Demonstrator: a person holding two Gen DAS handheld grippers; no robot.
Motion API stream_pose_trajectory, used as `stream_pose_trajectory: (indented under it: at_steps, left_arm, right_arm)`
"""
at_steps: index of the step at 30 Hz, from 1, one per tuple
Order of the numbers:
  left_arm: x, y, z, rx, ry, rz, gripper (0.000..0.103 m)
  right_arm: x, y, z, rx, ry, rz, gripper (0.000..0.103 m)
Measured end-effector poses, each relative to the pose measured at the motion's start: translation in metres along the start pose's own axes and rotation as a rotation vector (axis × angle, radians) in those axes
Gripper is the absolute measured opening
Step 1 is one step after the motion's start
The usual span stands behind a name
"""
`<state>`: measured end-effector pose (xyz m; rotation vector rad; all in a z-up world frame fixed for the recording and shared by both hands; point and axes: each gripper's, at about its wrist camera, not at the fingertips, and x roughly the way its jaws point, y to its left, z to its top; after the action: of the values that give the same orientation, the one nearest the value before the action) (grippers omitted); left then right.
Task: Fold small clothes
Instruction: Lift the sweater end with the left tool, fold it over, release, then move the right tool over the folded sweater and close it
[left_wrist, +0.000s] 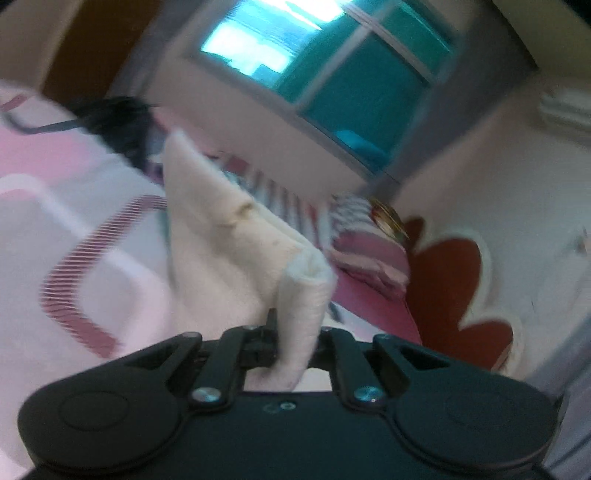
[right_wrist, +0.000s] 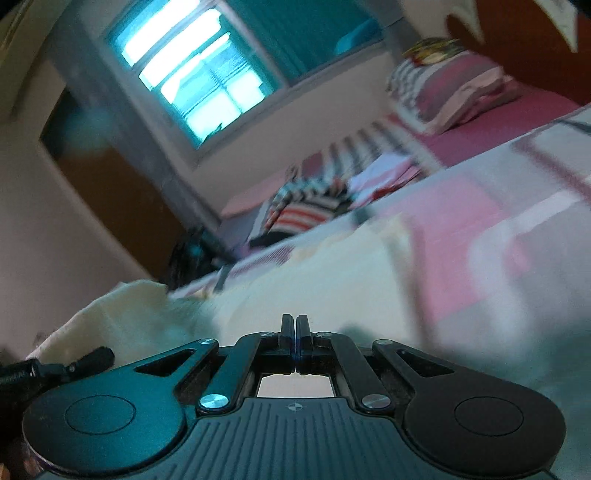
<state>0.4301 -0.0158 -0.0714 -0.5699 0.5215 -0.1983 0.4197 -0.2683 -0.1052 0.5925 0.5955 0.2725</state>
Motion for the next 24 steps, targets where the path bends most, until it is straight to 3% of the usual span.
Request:
stream_pose_trajectory:
  at_steps: [7,10,11,12,14,16,18,19,20,24]
  left_arm:
    - [0.043,-0.066,-0.060,0.121,0.151,-0.028,0.007]
    - [0.063,-0.081,-0.089,0.145,0.311,-0.043,0.023]
    - [0.057,-0.086,-0.094,0.156,0.323,-0.074,0.034]
    - [0.048,-0.091,-0.095,0.172,0.314,-0.111,0.050]
    - [0.021,-0.091,-0.085,0.185,0.239,-0.156,0.066]
    - [0.005,-0.077,-0.065,0.175,0.171,-0.118,0.065]
    - [0.002,-0.056,-0.044,0.162,0.107,-0.030,0.063]
    - [0.006,-0.043,-0.034,0.165,0.099,0.034,0.062]
    - [0.011,-0.032,-0.027,0.166,0.106,0.099,0.061]
    - [0.037,-0.003,-0.021,0.196,0.174,0.219,0.058]
  right_arm:
    - [-0.055,-0.048,0.018,0.025,-0.035,-0.071,0.000]
    - [-0.071,-0.063,0.019,0.043,-0.033,-0.070,0.000]
    - [-0.075,-0.066,0.019,0.042,-0.038,-0.070,0.004]
    - [-0.079,-0.067,0.020,0.032,-0.048,-0.089,0.036]
    - [-0.085,-0.063,0.020,0.005,-0.085,-0.116,0.078]
    - [-0.088,-0.057,0.020,-0.029,-0.104,-0.061,0.077]
    - [-0.082,-0.052,0.023,-0.028,-0.065,-0.002,0.056]
    - [-0.077,-0.048,0.024,-0.026,-0.043,0.022,0.053]
    - [-0.071,-0.044,0.023,-0.027,-0.021,0.045,0.050]
    - [-0.043,-0.027,0.014,-0.051,0.040,0.080,0.048]
